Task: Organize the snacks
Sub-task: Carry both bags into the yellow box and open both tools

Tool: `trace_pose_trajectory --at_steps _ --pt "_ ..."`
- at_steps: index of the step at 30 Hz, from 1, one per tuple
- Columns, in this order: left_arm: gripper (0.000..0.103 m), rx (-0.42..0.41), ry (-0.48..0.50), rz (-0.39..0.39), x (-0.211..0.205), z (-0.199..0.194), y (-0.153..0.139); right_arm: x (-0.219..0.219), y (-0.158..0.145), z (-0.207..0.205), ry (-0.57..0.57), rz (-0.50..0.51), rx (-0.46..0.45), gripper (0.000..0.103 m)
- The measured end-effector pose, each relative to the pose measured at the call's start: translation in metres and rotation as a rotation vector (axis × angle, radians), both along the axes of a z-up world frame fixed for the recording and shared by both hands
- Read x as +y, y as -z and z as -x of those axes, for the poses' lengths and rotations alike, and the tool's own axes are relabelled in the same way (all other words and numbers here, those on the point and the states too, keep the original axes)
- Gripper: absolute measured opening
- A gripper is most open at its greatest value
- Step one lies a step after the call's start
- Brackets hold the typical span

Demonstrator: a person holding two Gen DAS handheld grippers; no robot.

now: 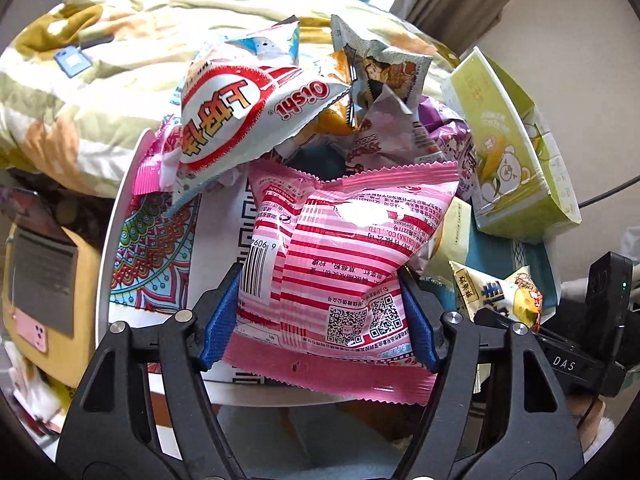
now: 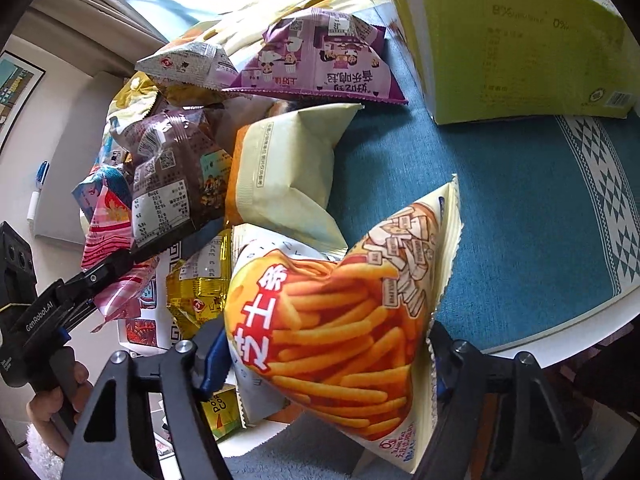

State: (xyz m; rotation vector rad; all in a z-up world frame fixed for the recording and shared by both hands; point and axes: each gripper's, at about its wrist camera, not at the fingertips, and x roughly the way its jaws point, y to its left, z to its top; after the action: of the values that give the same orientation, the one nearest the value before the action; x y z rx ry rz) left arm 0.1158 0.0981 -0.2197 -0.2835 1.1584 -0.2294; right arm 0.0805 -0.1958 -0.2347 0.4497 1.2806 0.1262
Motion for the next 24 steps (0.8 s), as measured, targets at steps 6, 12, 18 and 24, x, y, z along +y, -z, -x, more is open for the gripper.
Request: trace_pose_trajectory --at_steps 6,12,18,24 --pt "0.069 -0.063 -0.042 -0.018 -0.009 0.018 -0.032 -0.007 -0.022 0.001 -0.047 0.012 -0.056 0.070" --pt "0.069 -0.128 -0.087 -0.035 -0.041 0.030 -0.070 -0.014 -0.054 0.001 -0.109 0.047 -0.146 0.070" --pt "0.069 -0.196 -0.094 -0.032 -0.091 0.031 -0.094 -0.030 -0.085 -0.010 -0.157 0.068 -0.229 0.070" --pt "0.069 -0.232 -0.023 -0.044 -0.147 0.024 -0.110 -0.063 -0.113 -0.017 -0.168 0.090 -0.299 0.070"
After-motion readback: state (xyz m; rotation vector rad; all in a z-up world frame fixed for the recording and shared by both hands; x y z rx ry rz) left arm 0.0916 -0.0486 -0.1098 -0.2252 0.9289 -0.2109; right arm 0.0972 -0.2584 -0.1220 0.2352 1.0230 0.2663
